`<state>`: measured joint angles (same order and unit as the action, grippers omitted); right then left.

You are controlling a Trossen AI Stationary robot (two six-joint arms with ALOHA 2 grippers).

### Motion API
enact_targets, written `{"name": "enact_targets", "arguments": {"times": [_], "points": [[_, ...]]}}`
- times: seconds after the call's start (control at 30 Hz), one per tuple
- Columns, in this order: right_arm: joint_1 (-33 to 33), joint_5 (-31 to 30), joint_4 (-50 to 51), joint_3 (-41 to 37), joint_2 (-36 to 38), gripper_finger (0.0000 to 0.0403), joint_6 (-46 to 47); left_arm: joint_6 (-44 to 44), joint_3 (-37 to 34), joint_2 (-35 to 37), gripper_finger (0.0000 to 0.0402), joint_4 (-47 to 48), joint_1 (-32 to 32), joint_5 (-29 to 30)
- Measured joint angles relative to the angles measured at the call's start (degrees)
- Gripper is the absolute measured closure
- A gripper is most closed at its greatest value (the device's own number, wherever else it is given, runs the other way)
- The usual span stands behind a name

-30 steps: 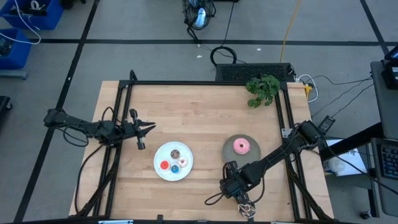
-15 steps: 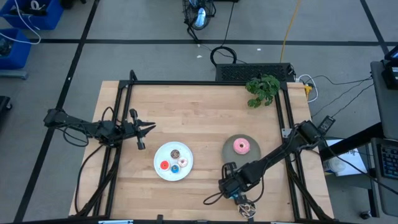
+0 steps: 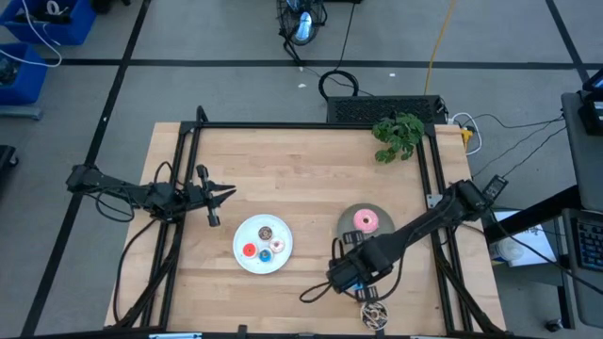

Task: Pick & Place donuts
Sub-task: Put the big blue donut on the gray plate

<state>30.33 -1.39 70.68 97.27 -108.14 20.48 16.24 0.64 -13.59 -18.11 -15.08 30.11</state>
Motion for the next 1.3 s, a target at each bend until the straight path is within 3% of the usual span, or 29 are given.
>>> {"name": "enact_targets", "arguments": {"times": [0.2, 0.43, 0.63, 0.97, 1.3], "points": [[-0.4, -0.6, 2.0, 2.0, 6.4, 0.0391, 4.4, -0.5, 0.0, 0.0, 0.0353, 0.1, 0.0, 0.0], [-0.1, -6.4, 7.2, 2.0, 12.0, 0.0392, 14.4, -0.3, 0.0, 0.0, 0.0353, 0.4, 0.0, 0.0], [0.1, -6.0, 10.2, 2.0, 11.9, 0.0393, 16.4, -1.4, 0.0, 0.0, 0.0353, 0.4, 0.0, 0.0], [0.5, -5.8, 5.8, 2.0, 11.8, 0.0393, 16.4, -1.5, 0.0, 0.0, 0.0353, 0.4, 0.0, 0.0], [-3.4, -1.3, 5.9, 2.0, 11.8, 0.0390, 16.4, -1.5, 0.0, 0.0, 0.0353, 0.4, 0.0, 0.0]]}}
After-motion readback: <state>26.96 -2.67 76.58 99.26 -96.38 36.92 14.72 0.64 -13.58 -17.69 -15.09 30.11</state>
